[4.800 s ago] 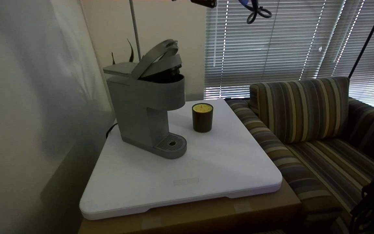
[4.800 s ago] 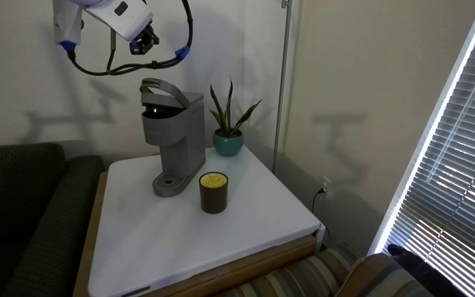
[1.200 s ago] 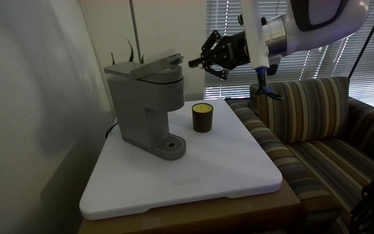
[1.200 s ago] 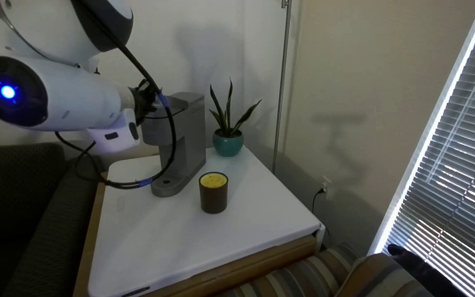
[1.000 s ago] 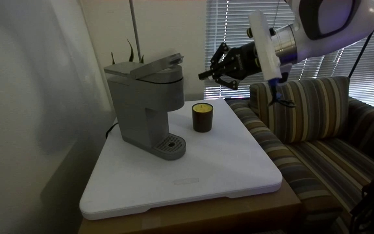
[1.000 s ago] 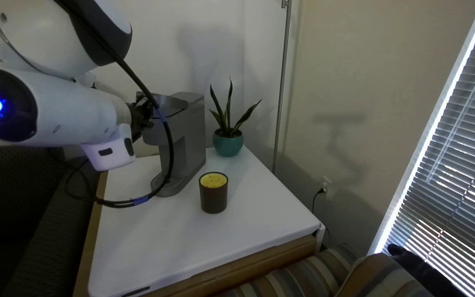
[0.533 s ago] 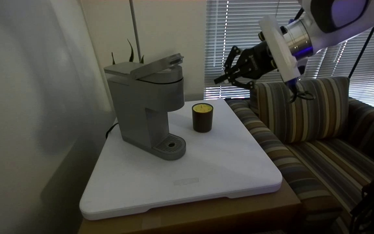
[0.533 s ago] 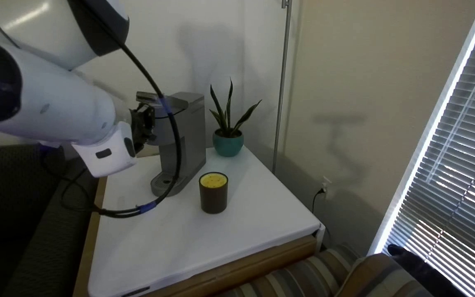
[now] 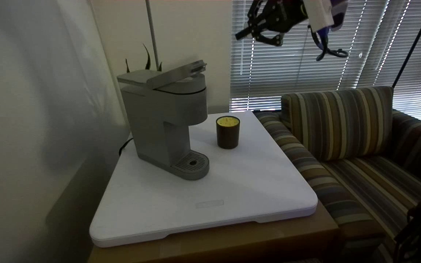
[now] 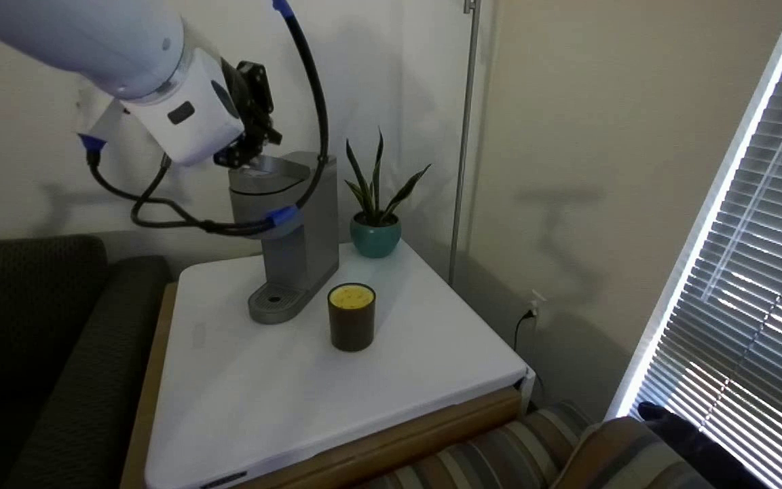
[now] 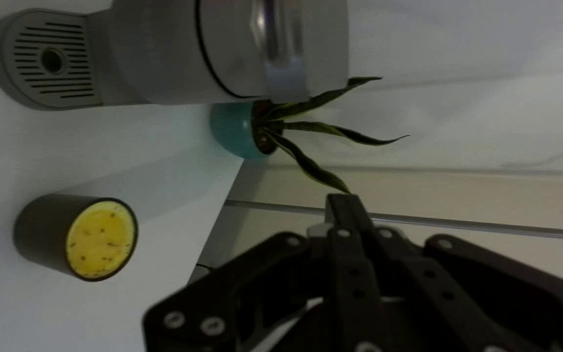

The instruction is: Open the coffee maker, close it, then open it again

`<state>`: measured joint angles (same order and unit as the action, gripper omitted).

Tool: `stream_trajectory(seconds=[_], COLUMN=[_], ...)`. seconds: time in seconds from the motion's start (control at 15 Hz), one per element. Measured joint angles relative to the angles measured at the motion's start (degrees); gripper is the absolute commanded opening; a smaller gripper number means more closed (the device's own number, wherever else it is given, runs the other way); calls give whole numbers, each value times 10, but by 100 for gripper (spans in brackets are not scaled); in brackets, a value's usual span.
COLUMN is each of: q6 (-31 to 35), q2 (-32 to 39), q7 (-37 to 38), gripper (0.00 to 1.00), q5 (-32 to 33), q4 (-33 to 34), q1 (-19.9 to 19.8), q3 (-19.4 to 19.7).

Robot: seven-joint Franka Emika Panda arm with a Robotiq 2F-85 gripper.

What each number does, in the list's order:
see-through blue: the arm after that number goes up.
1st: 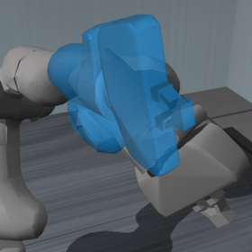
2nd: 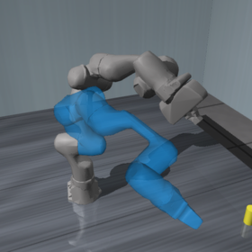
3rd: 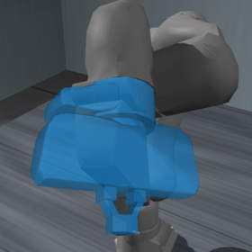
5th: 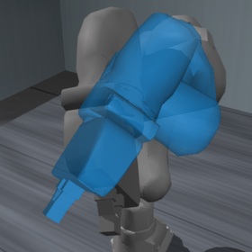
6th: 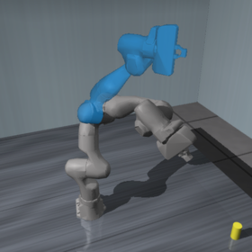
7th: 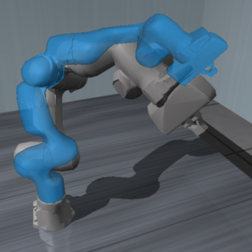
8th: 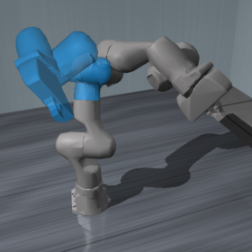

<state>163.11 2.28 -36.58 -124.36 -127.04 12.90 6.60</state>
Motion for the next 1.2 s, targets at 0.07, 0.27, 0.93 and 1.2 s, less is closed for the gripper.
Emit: stream_trajectory(seconds=[0.07, 0.27, 0.93, 1.2], q6=[-6, -42, -112, -110], q2=[0, 9, 104, 109], q7=[-7, -22, -17, -17], gripper=[0, 0, 0, 0], q5=[-13, -47, -29, -31], q4=[12, 41, 113, 111], q1=[0, 4, 45, 47], q3=[0, 0, -24, -23])
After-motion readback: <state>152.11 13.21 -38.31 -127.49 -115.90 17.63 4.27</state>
